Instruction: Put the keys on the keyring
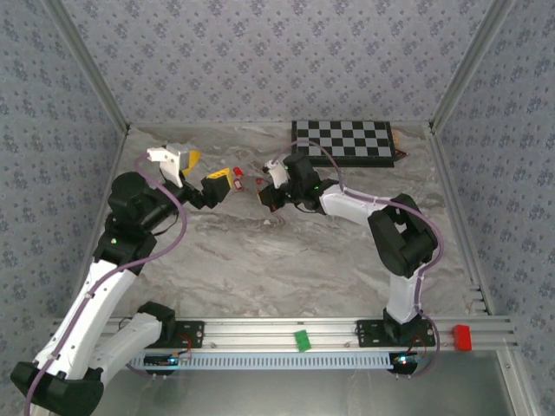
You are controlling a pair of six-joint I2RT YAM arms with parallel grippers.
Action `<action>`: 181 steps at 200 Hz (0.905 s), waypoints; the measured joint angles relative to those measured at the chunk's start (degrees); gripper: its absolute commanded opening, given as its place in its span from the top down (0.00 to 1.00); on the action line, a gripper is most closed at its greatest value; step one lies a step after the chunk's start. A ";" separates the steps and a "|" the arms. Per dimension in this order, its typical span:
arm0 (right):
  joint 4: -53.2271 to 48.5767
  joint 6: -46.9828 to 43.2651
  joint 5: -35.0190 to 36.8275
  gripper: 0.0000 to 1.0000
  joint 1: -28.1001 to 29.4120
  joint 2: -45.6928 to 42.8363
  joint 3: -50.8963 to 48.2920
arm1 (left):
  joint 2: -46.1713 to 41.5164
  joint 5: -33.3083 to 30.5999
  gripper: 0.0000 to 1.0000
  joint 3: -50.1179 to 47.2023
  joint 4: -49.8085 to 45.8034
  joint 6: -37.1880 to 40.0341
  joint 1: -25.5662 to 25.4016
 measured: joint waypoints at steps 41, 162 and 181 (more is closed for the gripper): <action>-5.05 0.63 0.39 1.00 1.44 -0.81 -1.44 | 0.00 0.00 0.00 -0.02 -0.02 -0.02 -0.02; -16.04 5.79 2.99 1.00 5.16 -2.10 -8.57 | 0.00 0.20 0.01 -1.20 1.42 -1.51 0.00; -16.76 6.93 3.28 1.00 5.75 -2.89 -9.42 | 0.00 0.20 0.00 -1.44 1.55 -1.53 0.00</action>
